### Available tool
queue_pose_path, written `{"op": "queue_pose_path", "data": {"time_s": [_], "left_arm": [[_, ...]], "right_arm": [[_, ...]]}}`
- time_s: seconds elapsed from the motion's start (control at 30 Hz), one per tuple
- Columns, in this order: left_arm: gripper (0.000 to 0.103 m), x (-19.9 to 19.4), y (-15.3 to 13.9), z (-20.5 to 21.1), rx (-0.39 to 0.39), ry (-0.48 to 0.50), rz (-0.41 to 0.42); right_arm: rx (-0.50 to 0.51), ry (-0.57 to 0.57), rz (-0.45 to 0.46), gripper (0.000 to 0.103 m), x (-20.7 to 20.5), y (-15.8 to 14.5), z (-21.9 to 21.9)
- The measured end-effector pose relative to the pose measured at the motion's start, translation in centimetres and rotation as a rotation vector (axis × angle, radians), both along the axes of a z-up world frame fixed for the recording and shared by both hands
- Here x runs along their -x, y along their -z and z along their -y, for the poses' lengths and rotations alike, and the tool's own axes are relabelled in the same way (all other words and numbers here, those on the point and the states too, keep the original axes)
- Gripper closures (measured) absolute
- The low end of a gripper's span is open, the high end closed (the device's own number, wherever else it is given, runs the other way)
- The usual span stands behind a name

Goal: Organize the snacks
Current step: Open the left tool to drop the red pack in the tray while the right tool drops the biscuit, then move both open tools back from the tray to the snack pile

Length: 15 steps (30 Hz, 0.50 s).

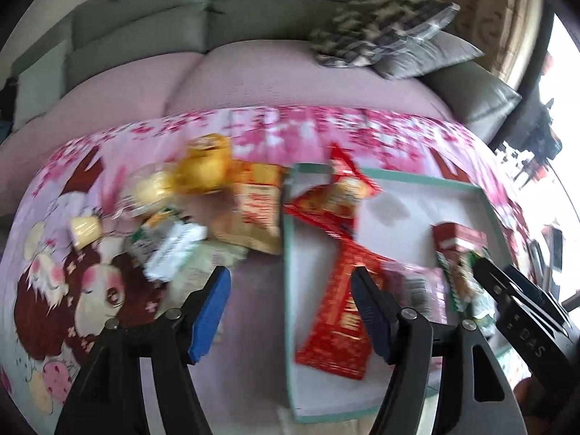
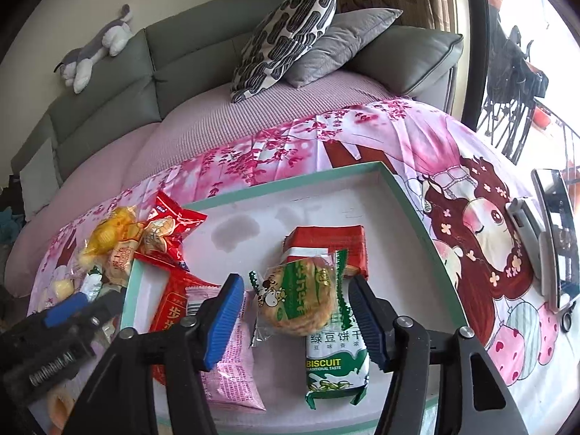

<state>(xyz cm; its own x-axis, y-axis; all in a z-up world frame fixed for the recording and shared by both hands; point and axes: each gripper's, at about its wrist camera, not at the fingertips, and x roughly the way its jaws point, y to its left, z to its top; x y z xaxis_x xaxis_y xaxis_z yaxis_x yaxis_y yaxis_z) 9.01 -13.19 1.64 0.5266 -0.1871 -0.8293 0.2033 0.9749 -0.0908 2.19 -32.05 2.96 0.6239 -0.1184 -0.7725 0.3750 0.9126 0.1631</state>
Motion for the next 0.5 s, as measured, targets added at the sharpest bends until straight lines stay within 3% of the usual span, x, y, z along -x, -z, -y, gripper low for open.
{"op": "queue_pose_path", "data": {"time_s": [0.17, 0.23, 0.33, 0.5], "left_arm": [[0.024, -0.9, 1.1, -2.3, 0.003, -0.097, -0.032], [0.015, -1.1, 1.7, -3.1, -0.005, -0.128, -0.045], [0.014, -1.2, 2.3, -4.0, -0.016, -0.169, -0.054], [0.009, -1.2, 2.8, -4.6, -0.014, -0.196, -0.050]], "right_arm": [[0.030, -0.023, 0.002, 0.020, -0.4, 0.1, -0.8], [0.036, -0.032, 0.006, 0.015, -0.5, 0.1, -1.1], [0.043, -0.044, 0.009, 0.007, -0.7, 0.2, -1.4], [0.043, -0.054, 0.009, 0.002, -0.9, 0.3, -1.7]]}}
